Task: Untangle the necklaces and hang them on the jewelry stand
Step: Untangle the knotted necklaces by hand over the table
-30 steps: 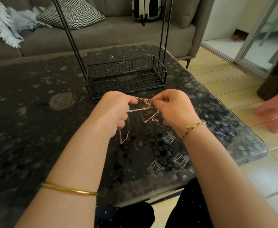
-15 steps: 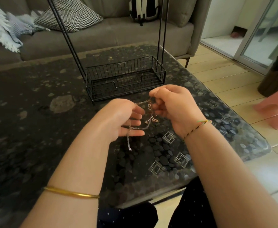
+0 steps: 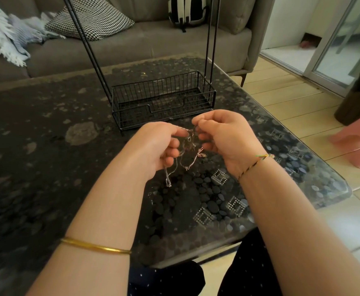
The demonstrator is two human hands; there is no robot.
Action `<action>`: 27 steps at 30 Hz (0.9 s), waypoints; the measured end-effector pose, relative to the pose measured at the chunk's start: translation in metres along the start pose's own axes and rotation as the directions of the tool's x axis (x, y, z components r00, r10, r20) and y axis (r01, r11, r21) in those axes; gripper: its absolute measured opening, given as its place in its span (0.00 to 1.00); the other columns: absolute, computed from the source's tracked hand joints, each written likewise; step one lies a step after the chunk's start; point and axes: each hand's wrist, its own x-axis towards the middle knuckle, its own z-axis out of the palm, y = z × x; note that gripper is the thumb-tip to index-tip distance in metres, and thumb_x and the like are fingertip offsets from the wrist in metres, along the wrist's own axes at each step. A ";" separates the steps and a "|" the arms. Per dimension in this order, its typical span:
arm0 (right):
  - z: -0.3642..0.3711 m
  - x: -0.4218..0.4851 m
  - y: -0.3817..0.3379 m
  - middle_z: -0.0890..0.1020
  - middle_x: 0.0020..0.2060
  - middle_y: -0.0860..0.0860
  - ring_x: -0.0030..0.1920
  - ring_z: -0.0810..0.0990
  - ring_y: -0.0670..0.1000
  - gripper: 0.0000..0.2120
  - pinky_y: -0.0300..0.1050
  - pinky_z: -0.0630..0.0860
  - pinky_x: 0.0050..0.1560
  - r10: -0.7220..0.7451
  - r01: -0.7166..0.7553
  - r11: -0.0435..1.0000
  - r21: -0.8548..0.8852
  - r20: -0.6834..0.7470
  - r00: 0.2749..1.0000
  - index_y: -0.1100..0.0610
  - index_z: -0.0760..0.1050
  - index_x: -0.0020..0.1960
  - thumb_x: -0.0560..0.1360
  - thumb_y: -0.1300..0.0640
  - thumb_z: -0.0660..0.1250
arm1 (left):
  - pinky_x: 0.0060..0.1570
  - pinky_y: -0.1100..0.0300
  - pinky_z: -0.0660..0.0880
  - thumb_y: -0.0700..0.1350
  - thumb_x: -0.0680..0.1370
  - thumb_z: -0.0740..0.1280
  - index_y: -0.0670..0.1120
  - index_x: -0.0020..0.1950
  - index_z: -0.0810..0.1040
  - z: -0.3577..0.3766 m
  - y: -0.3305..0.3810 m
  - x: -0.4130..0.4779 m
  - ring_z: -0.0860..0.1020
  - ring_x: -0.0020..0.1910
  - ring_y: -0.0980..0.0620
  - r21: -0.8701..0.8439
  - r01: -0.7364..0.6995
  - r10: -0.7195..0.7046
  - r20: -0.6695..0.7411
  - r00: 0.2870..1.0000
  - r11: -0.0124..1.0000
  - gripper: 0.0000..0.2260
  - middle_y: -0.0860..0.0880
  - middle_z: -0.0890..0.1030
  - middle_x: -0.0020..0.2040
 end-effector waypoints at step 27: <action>-0.003 0.000 0.002 0.71 0.26 0.46 0.26 0.69 0.43 0.10 0.35 0.68 0.27 -0.032 0.028 0.992 -0.122 -0.025 0.999 0.56 0.78 0.39 0.76 0.65 0.62 | 0.38 0.61 0.67 0.48 0.82 0.53 0.48 0.41 0.73 0.001 -0.004 0.009 0.68 0.37 0.58 0.362 -0.165 0.268 -0.255 0.929 0.917 0.14 0.53 0.72 0.39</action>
